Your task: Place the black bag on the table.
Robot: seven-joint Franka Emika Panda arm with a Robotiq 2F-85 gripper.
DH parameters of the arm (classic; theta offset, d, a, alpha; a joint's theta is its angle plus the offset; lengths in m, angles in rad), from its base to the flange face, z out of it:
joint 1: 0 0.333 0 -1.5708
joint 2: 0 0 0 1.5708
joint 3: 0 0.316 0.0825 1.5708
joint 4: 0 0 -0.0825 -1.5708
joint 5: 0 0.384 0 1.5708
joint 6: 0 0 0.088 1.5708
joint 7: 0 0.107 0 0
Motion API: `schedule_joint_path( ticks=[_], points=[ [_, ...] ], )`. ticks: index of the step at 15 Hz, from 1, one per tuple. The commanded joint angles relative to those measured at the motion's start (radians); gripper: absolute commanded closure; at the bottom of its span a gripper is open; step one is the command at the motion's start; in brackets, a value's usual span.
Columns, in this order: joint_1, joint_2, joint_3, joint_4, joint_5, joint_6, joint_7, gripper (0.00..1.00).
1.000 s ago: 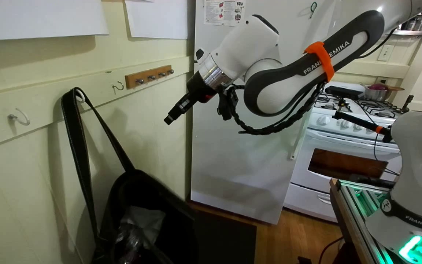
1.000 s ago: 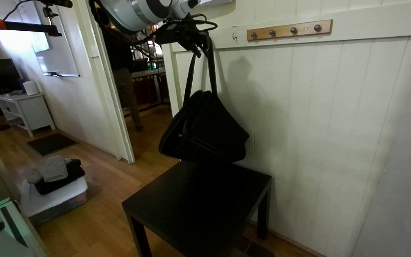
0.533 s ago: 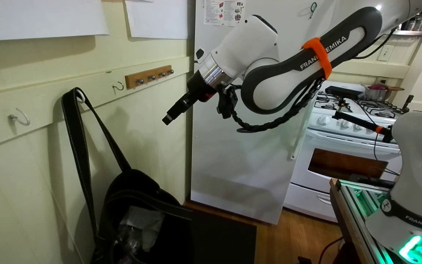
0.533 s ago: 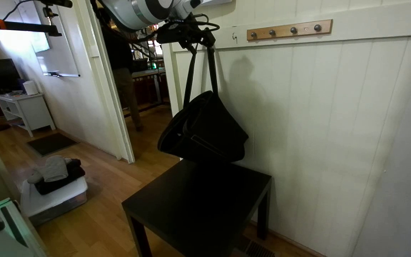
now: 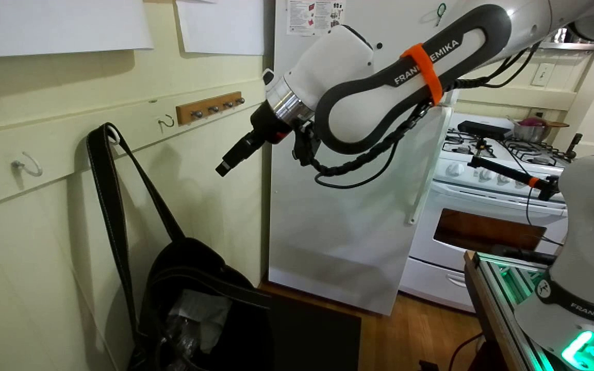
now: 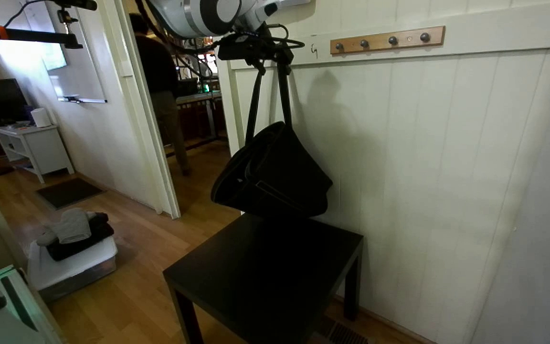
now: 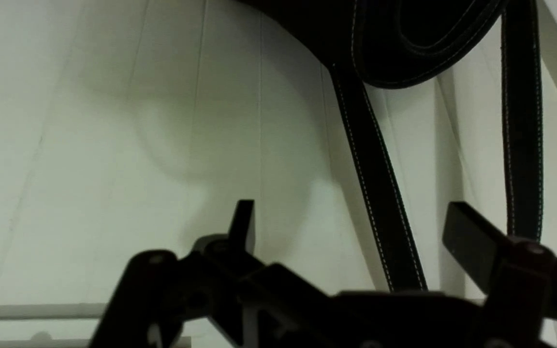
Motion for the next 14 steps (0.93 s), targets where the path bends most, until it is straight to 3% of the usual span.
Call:
schedule_joint_path(
  ticks=[1,5,10,11,14],
  points=[
    [-0.091,0.109,0.088,0.133,0.098,-0.057,-0.126,0.0],
    [-0.158,0.206,0.15,0.254,0.107,-0.105,-0.195,0.0],
    [-0.195,0.291,0.194,0.377,0.086,-0.198,-0.236,0.0],
    [-0.247,0.301,0.253,0.394,0.018,-0.213,-0.196,0.0],
    [-0.274,0.34,0.296,0.448,-0.009,-0.24,-0.198,0.0]
  ],
)
